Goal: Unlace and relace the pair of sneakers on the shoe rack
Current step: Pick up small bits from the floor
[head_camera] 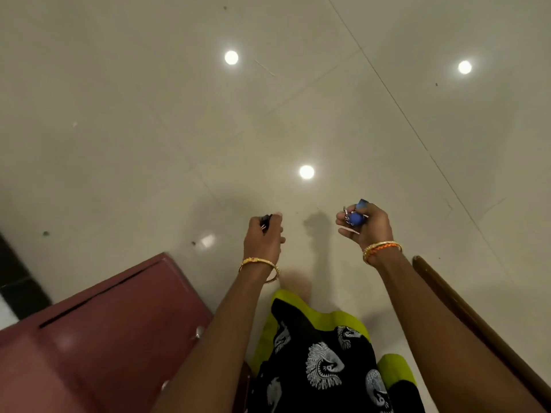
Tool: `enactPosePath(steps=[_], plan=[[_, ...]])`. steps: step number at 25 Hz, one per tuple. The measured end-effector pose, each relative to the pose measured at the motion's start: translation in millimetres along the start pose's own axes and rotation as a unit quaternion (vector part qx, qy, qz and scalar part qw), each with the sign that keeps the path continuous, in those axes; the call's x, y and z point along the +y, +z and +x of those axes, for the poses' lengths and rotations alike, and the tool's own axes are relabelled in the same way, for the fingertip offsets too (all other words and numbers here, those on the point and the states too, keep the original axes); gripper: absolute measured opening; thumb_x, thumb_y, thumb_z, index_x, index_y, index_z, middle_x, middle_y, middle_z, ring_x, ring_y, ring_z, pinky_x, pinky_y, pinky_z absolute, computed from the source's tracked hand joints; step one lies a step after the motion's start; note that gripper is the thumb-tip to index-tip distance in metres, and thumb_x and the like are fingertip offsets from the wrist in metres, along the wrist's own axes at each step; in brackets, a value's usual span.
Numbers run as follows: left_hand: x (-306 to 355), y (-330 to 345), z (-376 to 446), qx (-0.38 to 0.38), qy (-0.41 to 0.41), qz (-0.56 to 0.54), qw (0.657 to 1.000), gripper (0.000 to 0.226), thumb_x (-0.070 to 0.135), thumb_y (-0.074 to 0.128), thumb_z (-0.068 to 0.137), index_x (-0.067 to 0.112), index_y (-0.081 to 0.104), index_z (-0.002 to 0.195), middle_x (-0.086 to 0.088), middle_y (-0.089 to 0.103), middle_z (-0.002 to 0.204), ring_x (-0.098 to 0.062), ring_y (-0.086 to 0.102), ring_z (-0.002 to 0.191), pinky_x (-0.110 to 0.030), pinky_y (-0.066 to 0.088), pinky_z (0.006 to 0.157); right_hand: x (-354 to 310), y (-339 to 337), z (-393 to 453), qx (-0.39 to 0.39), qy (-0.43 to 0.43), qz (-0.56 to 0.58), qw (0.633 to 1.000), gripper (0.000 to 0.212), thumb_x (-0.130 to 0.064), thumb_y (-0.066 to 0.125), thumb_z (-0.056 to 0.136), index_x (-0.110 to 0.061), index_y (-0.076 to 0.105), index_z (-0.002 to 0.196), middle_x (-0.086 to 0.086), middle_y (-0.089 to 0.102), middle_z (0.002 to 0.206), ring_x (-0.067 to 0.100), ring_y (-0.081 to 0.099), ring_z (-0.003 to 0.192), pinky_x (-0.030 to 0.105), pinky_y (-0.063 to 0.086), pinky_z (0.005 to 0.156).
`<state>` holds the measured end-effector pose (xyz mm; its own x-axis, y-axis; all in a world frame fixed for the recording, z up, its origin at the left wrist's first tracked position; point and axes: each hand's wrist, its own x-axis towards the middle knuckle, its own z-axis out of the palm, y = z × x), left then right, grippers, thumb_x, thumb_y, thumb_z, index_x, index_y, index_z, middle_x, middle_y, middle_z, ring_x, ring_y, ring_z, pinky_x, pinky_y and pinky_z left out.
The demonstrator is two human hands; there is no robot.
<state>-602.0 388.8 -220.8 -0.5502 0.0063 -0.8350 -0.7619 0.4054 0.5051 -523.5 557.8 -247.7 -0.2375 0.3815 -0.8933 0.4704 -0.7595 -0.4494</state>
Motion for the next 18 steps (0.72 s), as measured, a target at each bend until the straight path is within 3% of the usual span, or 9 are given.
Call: enactPosePath(steps=[4,7,9,11,13,15,17,18], plan=[[31.2,-76.5,-61.0,0.029,0.017,-0.071,0.997,0.008,0.011,0.055,0.091,0.018,0.051,0.092,-0.004,0.059,0.092,-0.015,0.061,0.073,-0.028,0.051,0.066,-18.9,61.3,-93.0,-0.102,-0.047,-0.148,0.983,0.016,-0.008,0.052,0.088,-0.009,0.060,0.074,0.008,0.060,0.072,0.017,0.059,0.065,0.029,0.048,0.063],[34.6,-137.6,-107.9,0.056,0.049,-0.152,0.986,0.027,-0.005,0.060,0.084,0.020,0.052,0.087,-0.002,0.059,0.088,-0.023,0.062,0.082,-0.032,0.054,0.074,-4.5,106.6,-168.6,-0.206,-0.102,-0.317,0.920,0.011,-0.001,0.064,0.084,-0.009,0.065,0.076,0.003,0.061,0.067,0.011,0.056,0.059,0.024,0.052,0.060],[22.7,-174.1,-142.4,0.066,0.071,-0.190,0.977,0.027,-0.003,0.065,0.081,0.020,0.054,0.088,-0.001,0.061,0.088,-0.022,0.063,0.086,-0.033,0.054,0.080,16.0,130.3,-215.9,-0.255,-0.166,-0.413,0.859,0.008,-0.003,0.068,0.082,-0.010,0.066,0.081,0.000,0.062,0.068,0.003,0.058,0.057,0.016,0.051,0.059],[1.0,-207.6,-179.6,0.098,0.084,-0.227,0.965,0.024,0.005,0.071,0.080,0.022,0.057,0.090,0.001,0.063,0.089,-0.015,0.062,0.082,-0.030,0.053,0.077,43.5,148.3,-258.0,-0.282,-0.256,-0.506,0.774,0.010,-0.005,0.066,0.082,-0.015,0.067,0.081,0.000,0.063,0.071,0.000,0.056,0.056,0.007,0.044,0.055],[-31.9,-244.4,-217.6,0.171,0.084,-0.252,0.949,0.021,0.016,0.075,0.078,0.024,0.060,0.091,0.005,0.064,0.088,-0.007,0.061,0.077,-0.026,0.053,0.069,79.9,165.5,-300.1,-0.293,-0.357,-0.576,0.674,0.013,-0.007,0.067,0.079,-0.020,0.067,0.081,0.003,0.062,0.075,0.004,0.054,0.064,0.005,0.040,0.057],[-75.4,-276.6,-253.9,0.243,0.074,-0.284,0.925,0.019,0.020,0.076,0.077,0.022,0.062,0.091,0.001,0.063,0.089,-0.004,0.057,0.069,-0.019,0.049,0.054,118.2,178.6,-340.8,-0.320,-0.426,-0.581,0.616,0.016,-0.004,0.068,0.074,-0.020,0.067,0.077,0.004,0.059,0.080,0.005,0.051,0.079,0.004,0.040,0.062],[-123.0,-301.4,-284.4,0.295,0.069,-0.316,0.899,0.019,0.018,0.075,0.078,0.022,0.063,0.093,-0.006,0.063,0.089,-0.007,0.056,0.065,-0.017,0.046,0.054,156.2,188.5,-377.5,-0.378,-0.423,-0.553,0.610,0.019,0.003,0.064,0.075,-0.015,0.063,0.071,0.003,0.058,0.073,0.005,0.052,0.073,0.008,0.041,0.058],[-145.3,-310.1,-296.4,0.315,0.054,-0.334,0.887,0.021,0.016,0.075,0.078,0.024,0.063,0.092,-0.004,0.064,0.086,-0.010,0.057,0.066,-0.020,0.047,0.059,174.0,192.6,-392.3,-0.420,-0.374,-0.531,0.634,0.020,0.007,0.060,0.079,-0.012,0.061,0.071,0.002,0.059,0.065,0.005,0.053,0.062,0.010,0.041,0.053]])
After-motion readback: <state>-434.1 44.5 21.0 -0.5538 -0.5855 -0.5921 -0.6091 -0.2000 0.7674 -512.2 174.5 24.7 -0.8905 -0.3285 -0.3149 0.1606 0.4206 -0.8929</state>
